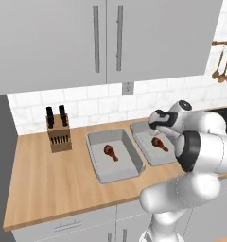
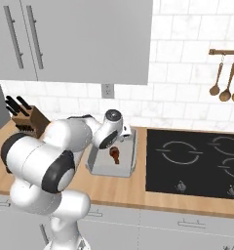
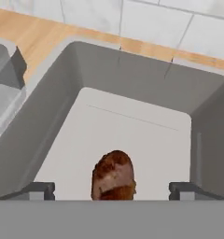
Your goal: Place one squash and one chicken drumstick in each tupperware on the nearby counter, to pack two identical lunches.
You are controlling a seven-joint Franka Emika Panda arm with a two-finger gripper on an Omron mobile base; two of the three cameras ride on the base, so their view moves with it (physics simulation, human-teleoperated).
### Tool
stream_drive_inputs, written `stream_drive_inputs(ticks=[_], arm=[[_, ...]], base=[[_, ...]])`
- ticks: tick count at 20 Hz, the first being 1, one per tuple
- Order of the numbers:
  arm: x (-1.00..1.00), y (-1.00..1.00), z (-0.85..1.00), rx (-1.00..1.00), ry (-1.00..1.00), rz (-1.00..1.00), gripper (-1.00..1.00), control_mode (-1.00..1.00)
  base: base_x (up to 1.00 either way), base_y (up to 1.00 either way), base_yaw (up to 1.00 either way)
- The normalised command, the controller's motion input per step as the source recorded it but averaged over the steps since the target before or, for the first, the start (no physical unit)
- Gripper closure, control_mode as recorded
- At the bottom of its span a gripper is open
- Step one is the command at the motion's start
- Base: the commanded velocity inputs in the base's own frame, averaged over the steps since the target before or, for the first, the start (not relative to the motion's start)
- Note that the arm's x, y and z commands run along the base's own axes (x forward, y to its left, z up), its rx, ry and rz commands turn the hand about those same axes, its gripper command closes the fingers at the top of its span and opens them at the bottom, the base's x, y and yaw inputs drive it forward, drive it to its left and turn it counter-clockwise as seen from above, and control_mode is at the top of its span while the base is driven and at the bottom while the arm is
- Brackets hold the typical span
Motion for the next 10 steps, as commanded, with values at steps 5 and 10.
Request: stream_drive_inputs(ticks=[5, 10], arm=[[-0.60, 0.20, 1.00, 0.00, 0.07, -0.02, -1.00, -1.00], [-0.64, 0.64, 0.99, -0.03, 0.02, -0.06, -1.00, -1.00]], base=[[0.00, 0.00, 0.00], [0.00, 0.00, 0.00]])
